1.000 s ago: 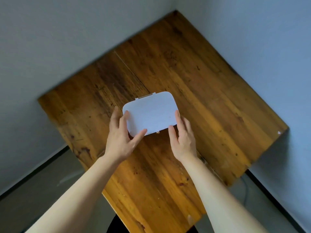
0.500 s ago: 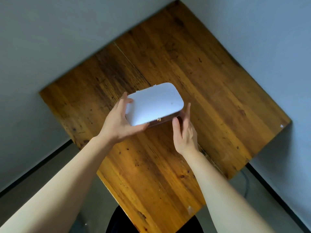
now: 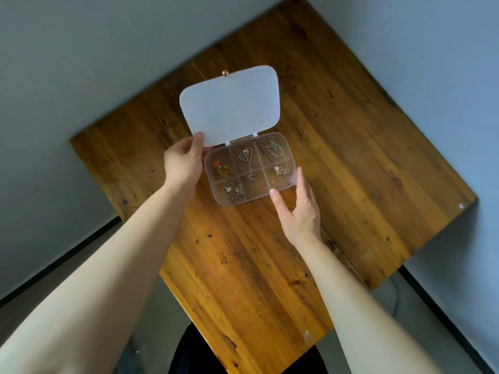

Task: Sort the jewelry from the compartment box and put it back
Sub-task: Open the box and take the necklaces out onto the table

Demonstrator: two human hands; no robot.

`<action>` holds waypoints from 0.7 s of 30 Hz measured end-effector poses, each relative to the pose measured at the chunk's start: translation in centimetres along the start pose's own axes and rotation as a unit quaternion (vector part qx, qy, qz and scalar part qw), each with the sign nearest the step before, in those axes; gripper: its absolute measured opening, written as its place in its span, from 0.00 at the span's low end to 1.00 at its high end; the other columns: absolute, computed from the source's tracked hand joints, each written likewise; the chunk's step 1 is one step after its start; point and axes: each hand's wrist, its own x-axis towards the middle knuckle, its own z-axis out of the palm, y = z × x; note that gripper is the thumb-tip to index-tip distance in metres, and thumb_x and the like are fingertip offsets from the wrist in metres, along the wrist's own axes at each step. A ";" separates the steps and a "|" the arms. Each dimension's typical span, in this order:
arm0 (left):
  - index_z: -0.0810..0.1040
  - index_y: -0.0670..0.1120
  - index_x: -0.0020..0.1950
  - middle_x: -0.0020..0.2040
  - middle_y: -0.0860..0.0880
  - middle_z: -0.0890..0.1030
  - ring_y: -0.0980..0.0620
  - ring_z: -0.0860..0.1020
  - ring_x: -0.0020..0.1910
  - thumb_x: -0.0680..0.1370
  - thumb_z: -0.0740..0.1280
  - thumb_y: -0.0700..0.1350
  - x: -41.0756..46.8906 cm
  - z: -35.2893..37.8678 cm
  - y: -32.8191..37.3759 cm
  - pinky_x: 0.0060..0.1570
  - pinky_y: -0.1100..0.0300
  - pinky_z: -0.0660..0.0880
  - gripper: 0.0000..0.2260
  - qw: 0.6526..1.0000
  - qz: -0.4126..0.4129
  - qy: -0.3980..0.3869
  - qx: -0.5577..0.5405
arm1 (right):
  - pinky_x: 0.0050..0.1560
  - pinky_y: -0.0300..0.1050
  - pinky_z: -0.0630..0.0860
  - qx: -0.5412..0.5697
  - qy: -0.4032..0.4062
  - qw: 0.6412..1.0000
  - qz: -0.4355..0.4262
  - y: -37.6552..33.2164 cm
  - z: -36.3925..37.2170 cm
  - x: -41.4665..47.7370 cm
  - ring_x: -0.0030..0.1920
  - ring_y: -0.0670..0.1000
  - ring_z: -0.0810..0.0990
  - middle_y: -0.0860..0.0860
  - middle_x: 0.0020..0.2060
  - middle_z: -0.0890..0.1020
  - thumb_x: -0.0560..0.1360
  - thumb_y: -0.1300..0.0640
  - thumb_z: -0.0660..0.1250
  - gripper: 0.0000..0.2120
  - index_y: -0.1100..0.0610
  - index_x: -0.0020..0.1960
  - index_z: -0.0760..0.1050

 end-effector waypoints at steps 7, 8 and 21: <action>0.83 0.50 0.54 0.47 0.52 0.85 0.49 0.83 0.49 0.81 0.66 0.52 0.4 -0.3 -1.2 0.52 0.49 0.81 0.09 0.997 -0.029 -0.031 0.064 | 0.70 0.57 0.66 0.017 0.002 1.000 0.009 -0.3 -0.4 0.4 0.77 0.55 0.62 0.49 0.79 0.61 0.75 0.28 0.59 0.39 0.39 0.80 0.48; 0.83 0.52 0.52 0.46 0.55 0.85 0.52 0.83 0.48 0.80 0.66 0.53 -0.1 -0.4 -1.7 0.54 0.49 0.81 0.08 0.996 -0.012 -0.036 0.080 | 0.70 0.58 0.66 0.013 -0.001 1.000 0.012 -0.3 -0.4 0.4 0.77 0.55 0.61 0.50 0.79 0.60 0.75 0.28 0.59 0.39 0.39 0.80 0.47; 0.82 0.56 0.59 0.47 0.57 0.84 0.51 0.83 0.50 0.80 0.67 0.50 -1.8 -3.5 -4.0 0.51 0.44 0.82 0.09 0.992 0.037 0.005 0.120 | 0.72 0.60 0.56 -0.087 -0.026 0.996 -0.024 -3.5 0.1 2.3 0.74 0.58 0.60 0.56 0.76 0.60 0.80 0.36 0.56 0.34 0.45 0.81 0.48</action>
